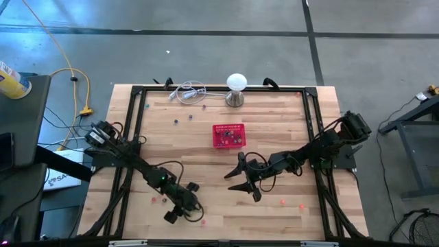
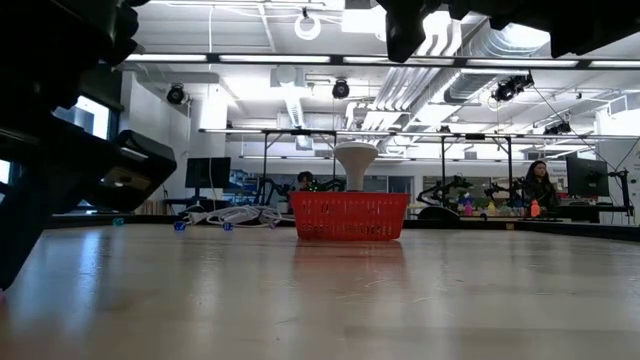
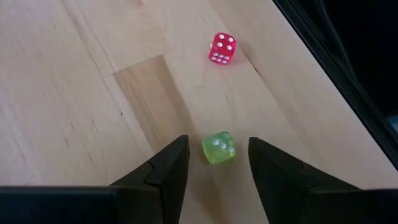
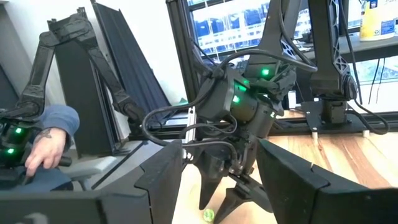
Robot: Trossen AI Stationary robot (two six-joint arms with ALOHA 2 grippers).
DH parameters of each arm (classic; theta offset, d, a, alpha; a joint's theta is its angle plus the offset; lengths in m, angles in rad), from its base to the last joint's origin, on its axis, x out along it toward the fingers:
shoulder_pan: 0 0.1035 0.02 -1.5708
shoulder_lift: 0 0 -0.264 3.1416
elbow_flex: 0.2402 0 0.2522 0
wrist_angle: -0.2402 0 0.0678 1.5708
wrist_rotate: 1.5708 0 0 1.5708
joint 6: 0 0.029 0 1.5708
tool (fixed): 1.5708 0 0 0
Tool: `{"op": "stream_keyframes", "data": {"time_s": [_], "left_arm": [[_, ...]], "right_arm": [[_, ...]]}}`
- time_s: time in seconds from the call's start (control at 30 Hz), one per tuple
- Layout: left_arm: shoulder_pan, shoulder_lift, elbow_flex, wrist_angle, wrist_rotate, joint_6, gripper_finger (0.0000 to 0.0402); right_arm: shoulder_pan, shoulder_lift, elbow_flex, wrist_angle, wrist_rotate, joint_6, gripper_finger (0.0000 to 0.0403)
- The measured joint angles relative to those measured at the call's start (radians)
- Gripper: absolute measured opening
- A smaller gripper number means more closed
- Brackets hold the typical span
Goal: Pick & Place Dice
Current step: Put the light green dice into the bin
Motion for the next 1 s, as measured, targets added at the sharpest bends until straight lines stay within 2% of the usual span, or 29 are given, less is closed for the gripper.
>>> {"op": "stream_keyframes", "data": {"time_s": [0.27,0.47,0.67,0.87,1.0], "left_arm": [[0.009,0.009,0.000,0.003,0.013,0.014,0.0128],[0.016,0.010,0.000,-0.001,0.010,0.035,0.0084],[0.038,0.010,0.000,-0.004,0.051,0.036,0.0040],[0.061,0.004,0.000,-0.013,0.098,0.053,0.0038],[0.065,-0.039,-0.004,-0.070,0.073,0.092,0.0038]], "right_arm": [[0.000,0.000,0.000,0.004,0.001,0.000,0.0195],[0.000,0.000,0.000,0.005,0.001,0.000,0.0195],[0.000,0.000,0.000,0.004,0.000,0.000,0.0195],[0.000,0.000,0.000,0.005,0.000,0.000,0.0195],[0.009,0.000,0.000,0.006,-0.004,0.037,0.0195]]}}
